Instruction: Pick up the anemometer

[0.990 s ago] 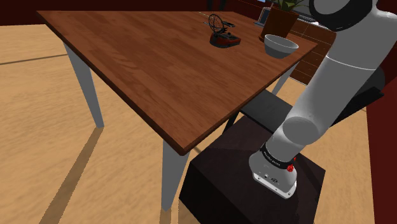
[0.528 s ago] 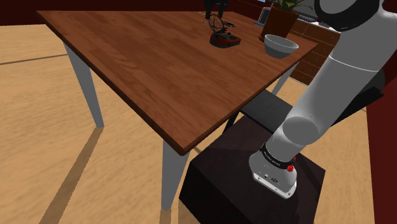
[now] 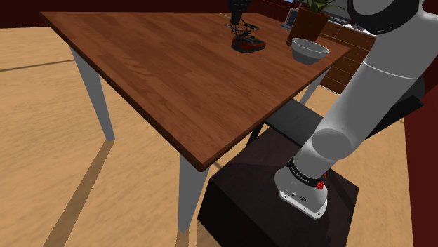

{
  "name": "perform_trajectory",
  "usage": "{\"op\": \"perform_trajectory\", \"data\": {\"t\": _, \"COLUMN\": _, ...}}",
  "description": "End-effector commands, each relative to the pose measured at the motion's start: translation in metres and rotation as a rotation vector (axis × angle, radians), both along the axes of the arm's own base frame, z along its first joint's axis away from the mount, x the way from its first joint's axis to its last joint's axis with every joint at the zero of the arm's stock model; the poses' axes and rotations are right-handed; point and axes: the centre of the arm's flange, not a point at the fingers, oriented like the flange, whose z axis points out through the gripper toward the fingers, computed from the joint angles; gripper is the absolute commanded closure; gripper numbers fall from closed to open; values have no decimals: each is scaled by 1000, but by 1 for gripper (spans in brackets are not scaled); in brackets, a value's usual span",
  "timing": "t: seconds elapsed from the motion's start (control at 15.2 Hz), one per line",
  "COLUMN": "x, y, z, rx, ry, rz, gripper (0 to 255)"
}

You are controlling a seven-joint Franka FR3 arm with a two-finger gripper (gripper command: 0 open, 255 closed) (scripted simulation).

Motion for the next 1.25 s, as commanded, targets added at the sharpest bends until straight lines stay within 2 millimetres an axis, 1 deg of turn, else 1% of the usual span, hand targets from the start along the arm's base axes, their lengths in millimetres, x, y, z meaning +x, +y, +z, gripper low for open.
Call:
{"op": "perform_trajectory", "data": {"t": 0.0, "x": 0, "y": 0, "z": 0, "rx": 0, "ry": 1, "rz": 0, "gripper": 255}}
{"op": "perform_trajectory", "data": {"t": 0.07, "x": 0, "y": 0, "z": -1, "rx": 0, "ry": 1, "rz": 0, "gripper": 255}}
{"op": "perform_trajectory", "data": {"t": 1.06, "x": 0, "y": 0, "z": 78, "rx": 0, "ry": 1, "rz": 0, "gripper": 255}}
{"op": "perform_trajectory", "data": {"t": 1.19, "x": 0, "y": 0, "z": 79, "rx": 0, "ry": 1, "rz": 0, "gripper": 255}}
